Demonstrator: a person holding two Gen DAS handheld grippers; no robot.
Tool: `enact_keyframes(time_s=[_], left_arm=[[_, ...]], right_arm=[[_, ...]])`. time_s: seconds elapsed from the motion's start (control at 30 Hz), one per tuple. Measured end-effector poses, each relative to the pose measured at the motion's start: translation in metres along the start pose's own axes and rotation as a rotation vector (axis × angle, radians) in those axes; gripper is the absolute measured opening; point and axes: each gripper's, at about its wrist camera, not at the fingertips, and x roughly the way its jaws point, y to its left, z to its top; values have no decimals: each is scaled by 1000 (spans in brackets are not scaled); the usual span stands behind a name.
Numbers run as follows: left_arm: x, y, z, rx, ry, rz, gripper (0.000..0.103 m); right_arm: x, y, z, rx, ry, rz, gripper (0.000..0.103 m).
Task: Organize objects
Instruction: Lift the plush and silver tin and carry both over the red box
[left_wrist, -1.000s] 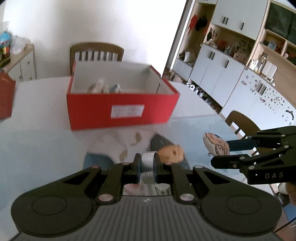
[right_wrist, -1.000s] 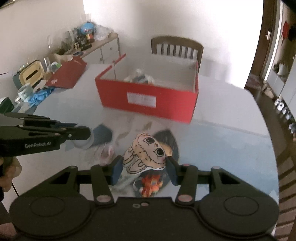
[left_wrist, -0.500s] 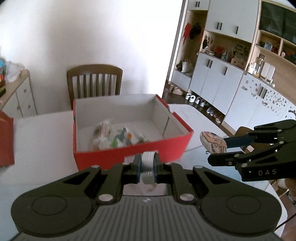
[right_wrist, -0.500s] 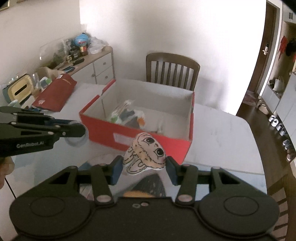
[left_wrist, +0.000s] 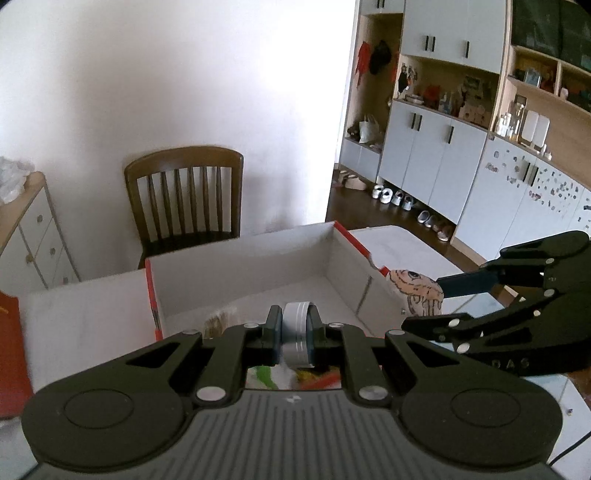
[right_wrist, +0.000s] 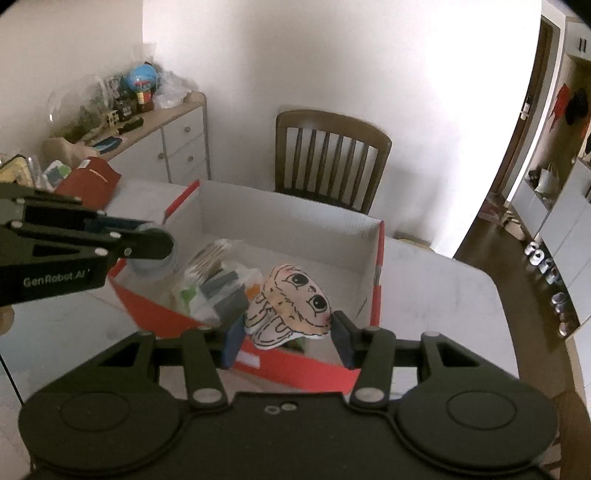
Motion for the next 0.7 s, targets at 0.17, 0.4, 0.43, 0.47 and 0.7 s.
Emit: enact_keyframes(time_s=[0.17, 0.4, 0.43, 0.47, 0.7], left_arm=[[30, 10, 17, 24, 38, -9, 12], [70, 16, 31, 56, 83, -25, 12], [77, 16, 32, 60, 97, -24, 12], [85, 18, 33, 60, 113, -27, 12], [125, 26, 35, 56, 179, -28, 12]], right_arm=[[20, 2, 7, -6, 20, -27, 49], [52, -1, 11, 26, 76, -27, 49], [56, -2, 11, 34, 85, -26, 49], [60, -3, 11, 40, 93, -25, 49], [90, -7, 9, 70, 156, -43, 49]])
